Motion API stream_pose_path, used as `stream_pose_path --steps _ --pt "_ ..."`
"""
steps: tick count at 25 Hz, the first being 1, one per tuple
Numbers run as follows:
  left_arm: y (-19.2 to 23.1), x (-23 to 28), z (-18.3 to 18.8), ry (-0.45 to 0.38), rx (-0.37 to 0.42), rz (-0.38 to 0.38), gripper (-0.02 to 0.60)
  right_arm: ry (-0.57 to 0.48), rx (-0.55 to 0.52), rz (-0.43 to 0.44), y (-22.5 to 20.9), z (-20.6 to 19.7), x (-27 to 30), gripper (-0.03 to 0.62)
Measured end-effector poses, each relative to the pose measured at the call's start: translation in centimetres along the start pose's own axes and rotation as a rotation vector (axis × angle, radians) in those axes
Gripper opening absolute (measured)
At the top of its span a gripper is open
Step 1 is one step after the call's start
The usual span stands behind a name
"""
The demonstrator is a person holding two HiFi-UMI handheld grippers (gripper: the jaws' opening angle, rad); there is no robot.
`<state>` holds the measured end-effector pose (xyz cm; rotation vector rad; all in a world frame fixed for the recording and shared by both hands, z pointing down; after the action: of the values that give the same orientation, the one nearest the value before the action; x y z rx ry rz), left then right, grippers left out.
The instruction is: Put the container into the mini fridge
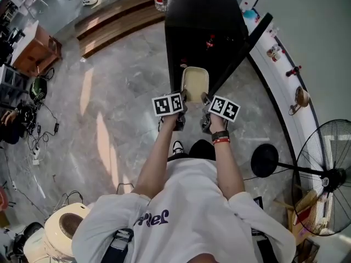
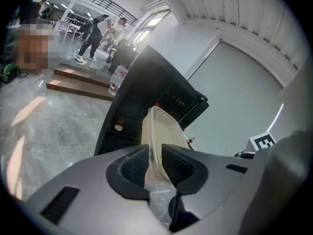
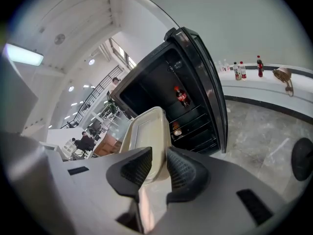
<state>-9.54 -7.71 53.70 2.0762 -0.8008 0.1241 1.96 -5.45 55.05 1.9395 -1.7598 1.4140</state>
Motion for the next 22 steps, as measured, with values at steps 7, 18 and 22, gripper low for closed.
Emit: stream_pose_path --steps 7,18,22 --pt "0.5 4.2 1.6 0.008 -0.027 0.005 0.084 0.022 0.029 0.007 -1.9 3.0 2.6 0.098" --pt "2.6 8.6 5.3 -0.017 -0.059 0.043 0.083 0.058 0.008 0.018 -1.8 7.7 7.4 0.099" --pt "3.5 10.1 5.7 -0.016 -0.069 0.057 0.083 0.065 0.000 0.010 -2.1 8.4 9.1 0.100"
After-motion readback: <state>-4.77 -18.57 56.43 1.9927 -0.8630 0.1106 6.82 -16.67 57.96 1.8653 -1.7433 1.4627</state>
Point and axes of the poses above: the fingertips, and each gripper's own axes: x forward along the fingers, y to its left, z out of its top, the point moved 1 cm from there along -x, backward along the fingers, and after that the axes turned 14 degrees about -z, right-handed, at the moved point
